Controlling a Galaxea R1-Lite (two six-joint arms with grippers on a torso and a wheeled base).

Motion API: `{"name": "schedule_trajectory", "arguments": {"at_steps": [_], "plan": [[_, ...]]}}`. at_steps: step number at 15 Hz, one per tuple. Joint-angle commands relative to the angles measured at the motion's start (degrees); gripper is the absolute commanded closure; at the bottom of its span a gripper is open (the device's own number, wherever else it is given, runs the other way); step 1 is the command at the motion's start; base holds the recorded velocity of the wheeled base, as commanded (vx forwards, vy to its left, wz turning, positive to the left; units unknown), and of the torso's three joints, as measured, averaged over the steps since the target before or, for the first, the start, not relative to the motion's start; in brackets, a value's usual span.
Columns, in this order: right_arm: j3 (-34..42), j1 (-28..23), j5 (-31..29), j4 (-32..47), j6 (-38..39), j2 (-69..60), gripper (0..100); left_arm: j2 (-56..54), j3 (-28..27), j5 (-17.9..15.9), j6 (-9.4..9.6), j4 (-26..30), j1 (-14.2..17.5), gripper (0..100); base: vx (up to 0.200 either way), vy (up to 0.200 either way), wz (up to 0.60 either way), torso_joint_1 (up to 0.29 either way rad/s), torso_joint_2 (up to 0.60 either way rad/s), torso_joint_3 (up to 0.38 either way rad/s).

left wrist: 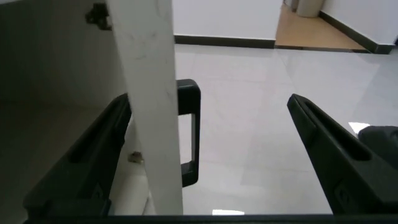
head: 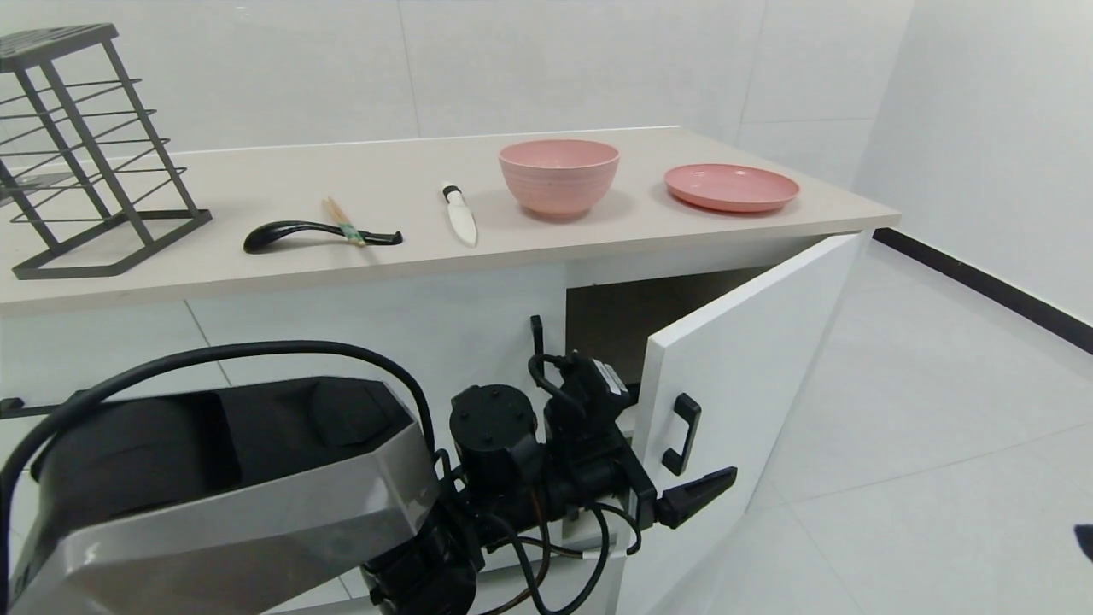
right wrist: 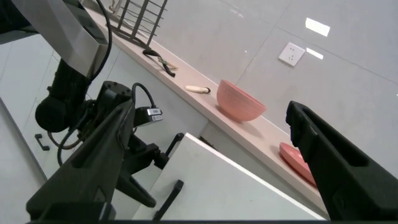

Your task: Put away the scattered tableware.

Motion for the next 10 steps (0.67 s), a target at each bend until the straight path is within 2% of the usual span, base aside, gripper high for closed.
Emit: {"name": "schedule_trajectory", "arguments": {"at_steps": [1, 3, 5, 6, 7, 8, 10], "plan": [[0.1, 0.03, 0.1, -0.01, -0.03, 0.27, 0, 1.02, -1.13, -0.4, 0.18, 0.03, 1.35, 0, 0.0, 0.0, 0.0, 0.0, 0.0, 0.0], [0.27, 0.03, 0.1, -0.01, -0.03, 0.27, 0, 1.9, -2.89, -0.49, -0.08, 0.03, 1.7, 0, 0.0, 0.0, 0.0, 0.0, 0.0, 0.0], [0.89, 0.12, 0.18, -0.01, -0.12, 0.1, 0, 1.81, -1.48, -0.84, -0.7, 0.03, 1.53, 0, 0.0, 0.0, 0.0, 0.0, 0.0, 0.0], [1.33, 0.12, 0.18, -0.01, -0.12, 0.1, 0, 1.9, -1.13, -1.98, -0.7, 0.03, 1.62, 0, -0.2, 0.2, 0.0, -0.002, 0.01, 0.002], [1.51, 0.12, 0.18, -0.01, -0.12, 0.1, 0, 2.6, -2.62, -2.69, 0.18, 0.03, 2.23, 0, -0.2, 0.2, 0.0, 0.007, 0.0, -0.007], [1.59, 0.12, 0.18, -0.01, -0.12, 0.1, 0, 3.22, -5.7, -2.6, 0.97, 0.03, 3.02, 0, 0.0, 0.2, 0.0, 0.007, 0.0, 0.007], [1.77, 0.12, 0.18, -0.01, -0.12, 0.01, 0, 3.3, -7.63, -2.86, 1.32, 0.03, 3.81, 0, 0.0, 0.0, 0.0, 0.0, 0.0, 0.0]]}}
